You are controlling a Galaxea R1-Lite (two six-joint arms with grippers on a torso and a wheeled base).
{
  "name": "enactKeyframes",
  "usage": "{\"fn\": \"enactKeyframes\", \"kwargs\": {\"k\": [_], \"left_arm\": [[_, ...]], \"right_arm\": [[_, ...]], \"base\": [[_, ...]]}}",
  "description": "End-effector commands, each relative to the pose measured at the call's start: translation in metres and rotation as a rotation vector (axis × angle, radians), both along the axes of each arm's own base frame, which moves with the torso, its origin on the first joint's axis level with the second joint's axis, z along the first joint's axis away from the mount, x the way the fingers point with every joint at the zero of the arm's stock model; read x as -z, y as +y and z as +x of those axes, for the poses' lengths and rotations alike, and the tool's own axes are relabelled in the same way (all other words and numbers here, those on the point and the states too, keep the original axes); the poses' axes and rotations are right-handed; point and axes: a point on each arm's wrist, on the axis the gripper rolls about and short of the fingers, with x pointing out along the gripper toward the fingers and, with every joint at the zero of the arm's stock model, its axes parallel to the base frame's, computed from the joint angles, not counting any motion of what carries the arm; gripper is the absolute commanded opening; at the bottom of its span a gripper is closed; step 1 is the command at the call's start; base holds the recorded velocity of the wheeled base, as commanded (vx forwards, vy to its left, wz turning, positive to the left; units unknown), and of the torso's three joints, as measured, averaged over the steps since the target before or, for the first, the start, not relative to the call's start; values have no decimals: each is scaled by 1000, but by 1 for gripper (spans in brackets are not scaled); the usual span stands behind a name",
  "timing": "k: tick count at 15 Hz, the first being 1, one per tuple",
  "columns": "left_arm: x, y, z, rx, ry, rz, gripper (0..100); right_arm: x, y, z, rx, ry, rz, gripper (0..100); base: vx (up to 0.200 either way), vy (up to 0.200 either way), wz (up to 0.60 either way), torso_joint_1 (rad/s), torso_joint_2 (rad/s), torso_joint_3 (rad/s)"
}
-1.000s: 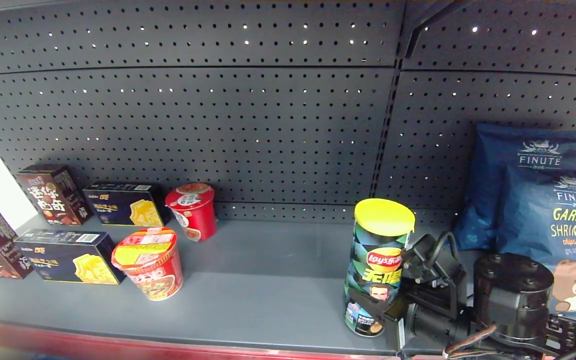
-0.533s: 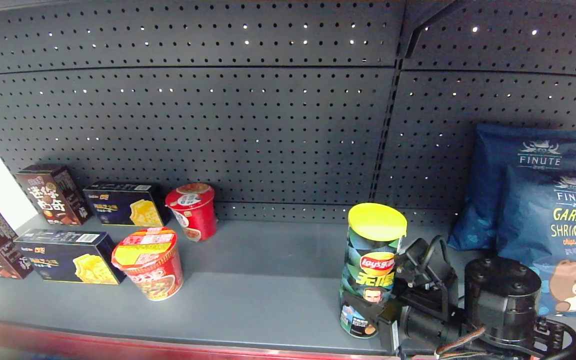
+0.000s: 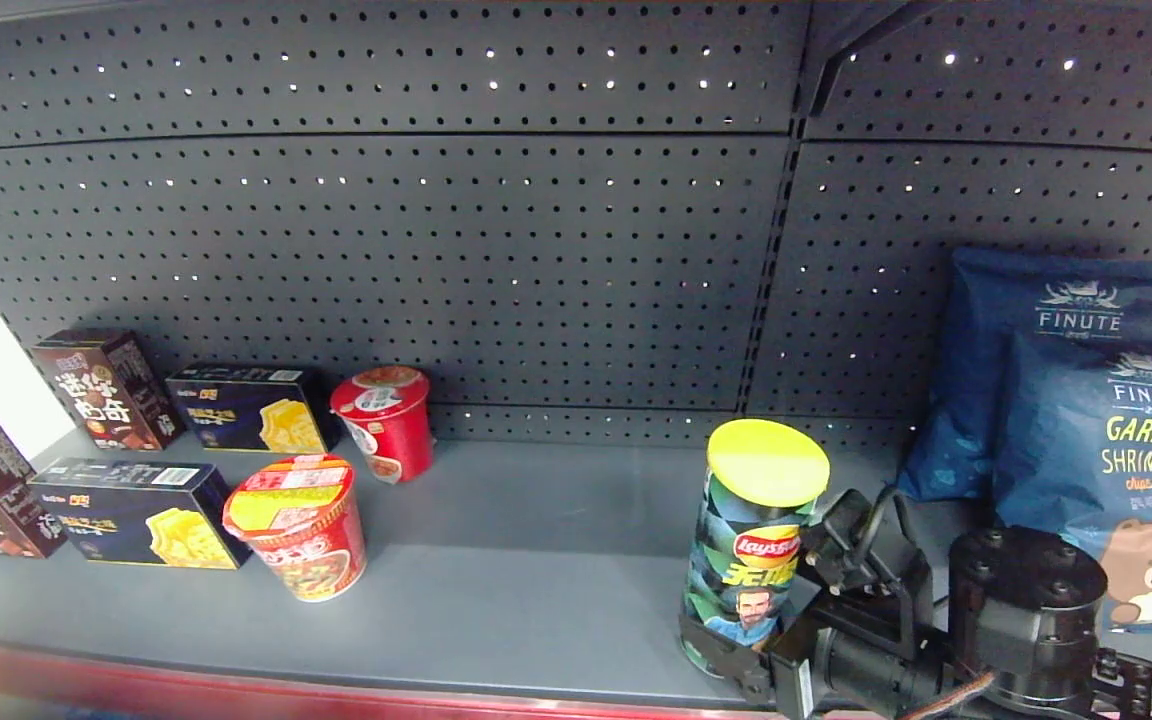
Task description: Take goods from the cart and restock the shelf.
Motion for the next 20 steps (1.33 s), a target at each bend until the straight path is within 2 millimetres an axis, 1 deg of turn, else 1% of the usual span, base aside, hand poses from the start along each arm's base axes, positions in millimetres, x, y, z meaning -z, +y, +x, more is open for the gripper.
{"fn": "enactKeyframes", "kwargs": {"k": [1, 6, 9, 15, 16, 20], "left_arm": [[0, 0, 0, -1, 2, -1, 0], [0, 0, 0, -1, 0, -1, 0], [0, 0, 0, -1, 0, -4, 0], [0, 0, 0, -4, -2, -14, 0], [0, 0, 0, -4, -2, -16, 0], [0, 0, 0, -4, -2, -16, 0]], "right_arm": [[-4, -2, -5, -7, -11, 10, 100], [-8, 0, -15, -36, -20, 19, 100], [-5, 1, -19, -50, -10, 9, 100], [-6, 3, -23, -55, -21, 18, 100], [-5, 5, -26, -68, -16, 14, 100], [-1, 1, -27, -50, -7, -2, 100]], "base": [[0, 0, 0, 0, 0, 0], [0, 0, 0, 0, 0, 0], [0, 0, 0, 0, 0, 0], [0, 0, 0, 0, 0, 0], [0, 0, 0, 0, 0, 0], [0, 0, 0, 0, 0, 0]]}}
